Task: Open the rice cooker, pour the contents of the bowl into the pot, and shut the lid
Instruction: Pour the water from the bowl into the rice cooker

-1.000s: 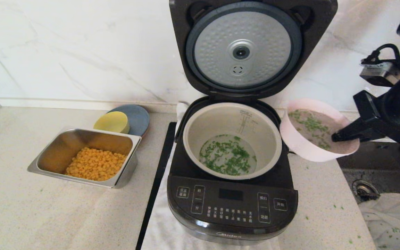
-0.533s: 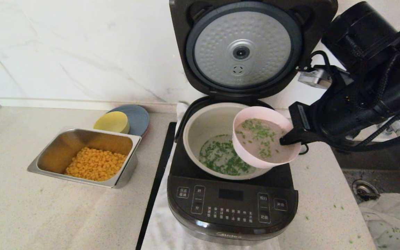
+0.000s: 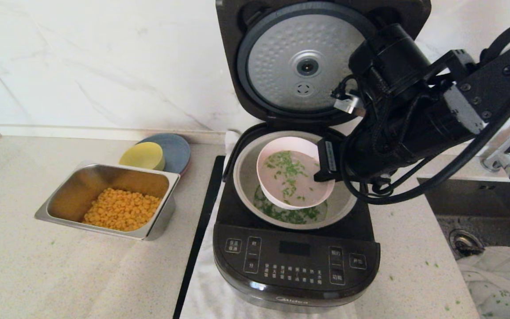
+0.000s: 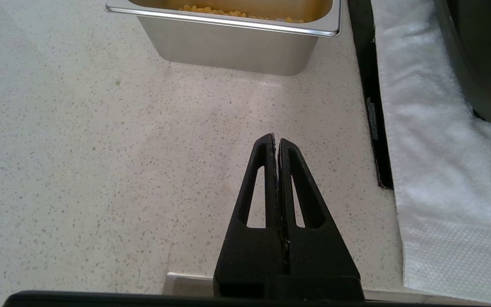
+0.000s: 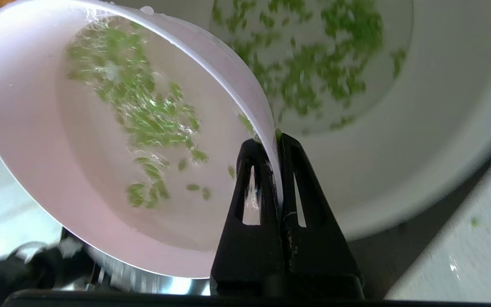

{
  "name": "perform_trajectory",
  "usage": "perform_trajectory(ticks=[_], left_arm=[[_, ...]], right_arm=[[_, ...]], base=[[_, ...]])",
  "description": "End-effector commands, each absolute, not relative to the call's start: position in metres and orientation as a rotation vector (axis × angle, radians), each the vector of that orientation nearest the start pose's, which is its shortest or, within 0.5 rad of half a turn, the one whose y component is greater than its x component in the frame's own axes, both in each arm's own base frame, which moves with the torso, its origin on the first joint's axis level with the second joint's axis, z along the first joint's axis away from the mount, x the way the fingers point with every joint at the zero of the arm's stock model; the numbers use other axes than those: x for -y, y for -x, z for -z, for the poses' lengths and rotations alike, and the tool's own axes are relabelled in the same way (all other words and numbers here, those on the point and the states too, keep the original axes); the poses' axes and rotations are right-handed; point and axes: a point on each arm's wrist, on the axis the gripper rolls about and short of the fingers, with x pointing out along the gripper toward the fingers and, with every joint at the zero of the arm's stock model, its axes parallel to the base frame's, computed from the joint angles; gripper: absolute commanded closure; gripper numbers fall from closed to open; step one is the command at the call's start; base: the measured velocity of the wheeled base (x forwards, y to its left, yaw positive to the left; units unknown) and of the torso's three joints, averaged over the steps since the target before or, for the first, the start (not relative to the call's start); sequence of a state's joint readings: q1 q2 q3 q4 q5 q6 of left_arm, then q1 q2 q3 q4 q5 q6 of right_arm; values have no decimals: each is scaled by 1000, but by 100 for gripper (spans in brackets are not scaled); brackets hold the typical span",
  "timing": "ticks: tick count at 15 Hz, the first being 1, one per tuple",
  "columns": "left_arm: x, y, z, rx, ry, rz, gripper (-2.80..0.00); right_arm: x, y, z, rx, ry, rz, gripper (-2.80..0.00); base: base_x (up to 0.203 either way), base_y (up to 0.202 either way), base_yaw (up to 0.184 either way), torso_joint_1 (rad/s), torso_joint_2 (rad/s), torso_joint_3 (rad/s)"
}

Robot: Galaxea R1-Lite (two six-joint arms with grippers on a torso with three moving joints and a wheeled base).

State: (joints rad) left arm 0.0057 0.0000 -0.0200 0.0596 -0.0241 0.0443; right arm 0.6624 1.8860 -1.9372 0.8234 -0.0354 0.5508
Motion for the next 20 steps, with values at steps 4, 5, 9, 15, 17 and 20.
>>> perform_trajectory(ticks=[4,5,9,15,17,20], left_arm=[[1,24,-75,-40,-44,19,0],[1,24,-75,-40,-44,19,0],[1,24,-75,-39,-44,19,0],[1,24,-75,-39,-44,19,0],[1,24,-75,-39,-44,19,0],[1,24,-75,-39,-44,19,0]], right_arm=[[-231,-286,-273,-845,-241,-279,0],[-232,-288,-273,-825,-245,-266,0],[-231,-290,-279,-724,-251,-171,0],[-243,-277,-280,-546,-128,1,0],[-252,-271,-275,-467,-78,19,0],[-263,-270,-263,-305,-18,38,0]], base=[[0,0,0,0,0,0],[0,0,0,0,0,0],[0,0,0,0,0,0],[0,0,0,0,0,0],[0,0,0,0,0,0],[0,0,0,0,0,0]])
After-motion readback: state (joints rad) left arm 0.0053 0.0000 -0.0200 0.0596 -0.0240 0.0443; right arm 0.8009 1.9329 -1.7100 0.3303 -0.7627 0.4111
